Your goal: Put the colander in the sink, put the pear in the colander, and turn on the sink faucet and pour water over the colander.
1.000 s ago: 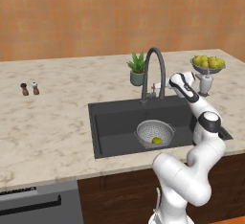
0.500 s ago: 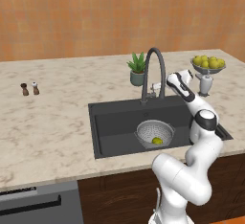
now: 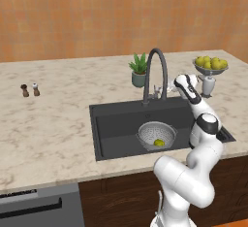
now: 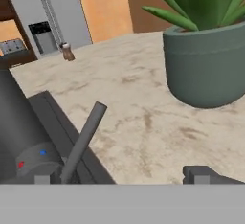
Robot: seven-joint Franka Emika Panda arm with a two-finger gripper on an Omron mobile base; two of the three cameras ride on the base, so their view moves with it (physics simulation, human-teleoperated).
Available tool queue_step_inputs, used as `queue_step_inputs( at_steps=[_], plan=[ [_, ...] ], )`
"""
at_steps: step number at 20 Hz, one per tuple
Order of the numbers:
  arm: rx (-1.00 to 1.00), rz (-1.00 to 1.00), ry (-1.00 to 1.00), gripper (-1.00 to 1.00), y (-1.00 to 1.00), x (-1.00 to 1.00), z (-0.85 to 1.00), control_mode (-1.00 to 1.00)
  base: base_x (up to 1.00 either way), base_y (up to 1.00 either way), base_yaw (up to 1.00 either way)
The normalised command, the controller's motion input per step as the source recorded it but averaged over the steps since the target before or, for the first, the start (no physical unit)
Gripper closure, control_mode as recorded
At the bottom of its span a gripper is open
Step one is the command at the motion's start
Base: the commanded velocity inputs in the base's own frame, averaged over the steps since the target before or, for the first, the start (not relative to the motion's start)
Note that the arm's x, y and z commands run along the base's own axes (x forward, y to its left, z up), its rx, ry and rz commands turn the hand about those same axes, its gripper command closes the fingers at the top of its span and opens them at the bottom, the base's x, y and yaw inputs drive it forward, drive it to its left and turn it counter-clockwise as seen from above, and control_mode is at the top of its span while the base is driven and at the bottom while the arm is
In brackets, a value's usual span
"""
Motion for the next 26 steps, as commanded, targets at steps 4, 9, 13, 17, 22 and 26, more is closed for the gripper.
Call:
queue_step_inputs(
  at_steps=[4, 9, 13, 17, 22, 26],
  plan=[
    [0.01, 0.37, -0.24, -1.00, -0.43, 0.15, -0.58, -1.00, 0.00, 0.00, 0.00],
    [0.02, 0.13, -0.33, -1.00, 0.00, 0.45, -0.50, -1.00, 0.00, 0.00, 0.00],
    [0.00, 0.11, 0.13, -1.00, 0.13, 0.20, -0.42, -1.00, 0.00, 0.00, 0.00],
    [-0.01, 0.11, 0.35, -1.00, 0.69, 0.06, -0.37, -1.00, 0.00, 0.00, 0.00],
    [0.02, 0.41, 0.24, -1.00, 0.26, 0.07, -0.20, -1.00, 0.00, 0.00, 0.00],
    [0.04, 0.22, 0.00, -1.00, -0.02, 0.01, -0.10, -1.00, 0.00, 0.00, 0.00]
  ],
)
